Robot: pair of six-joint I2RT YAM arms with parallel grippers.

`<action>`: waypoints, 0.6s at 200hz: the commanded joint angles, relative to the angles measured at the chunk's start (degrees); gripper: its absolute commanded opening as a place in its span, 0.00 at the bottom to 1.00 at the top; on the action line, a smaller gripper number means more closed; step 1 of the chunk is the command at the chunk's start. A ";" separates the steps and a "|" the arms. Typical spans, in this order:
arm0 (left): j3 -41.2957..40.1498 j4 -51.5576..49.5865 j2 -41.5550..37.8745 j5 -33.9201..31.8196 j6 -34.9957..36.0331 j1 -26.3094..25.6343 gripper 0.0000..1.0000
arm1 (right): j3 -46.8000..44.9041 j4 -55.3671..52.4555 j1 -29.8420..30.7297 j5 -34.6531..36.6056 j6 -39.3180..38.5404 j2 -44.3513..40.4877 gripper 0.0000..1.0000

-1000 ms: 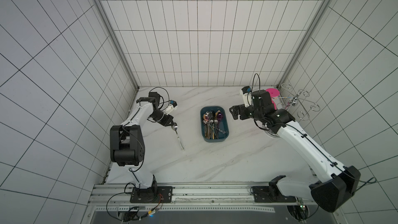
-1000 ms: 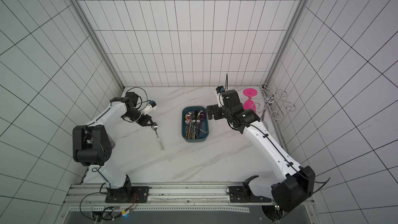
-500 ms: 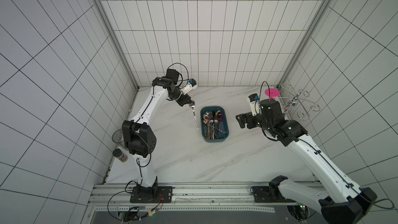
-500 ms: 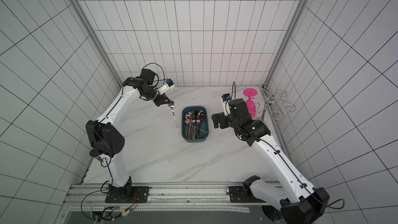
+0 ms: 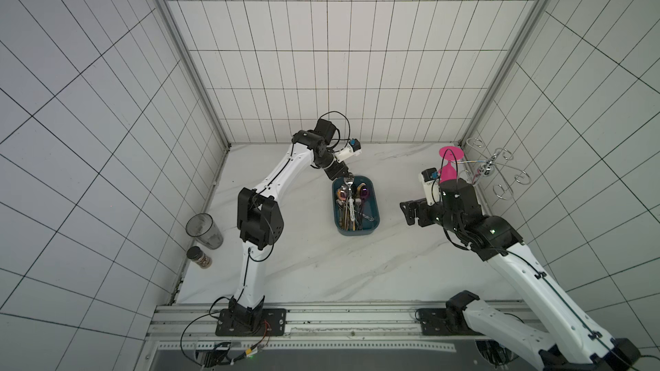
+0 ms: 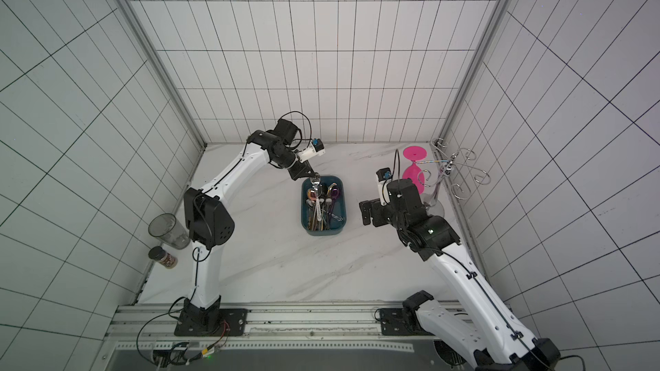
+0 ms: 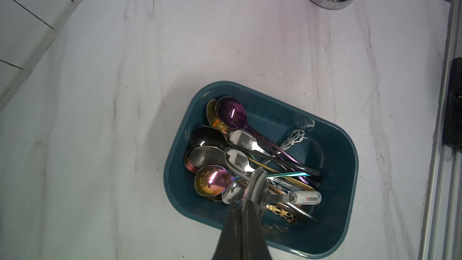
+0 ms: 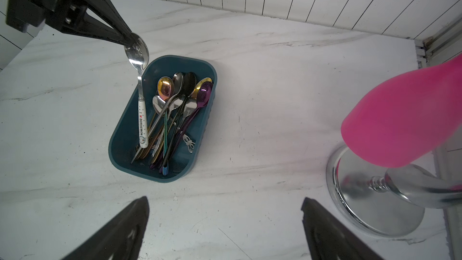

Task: Put the spoon into the storage box
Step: Place the spoon in the storage box.

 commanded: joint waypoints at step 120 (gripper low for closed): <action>-4.17 9.11 -6.15 -12.59 -5.75 -1.68 0.79 | -10.09 9.31 -0.42 7.44 -1.89 -2.16 0.99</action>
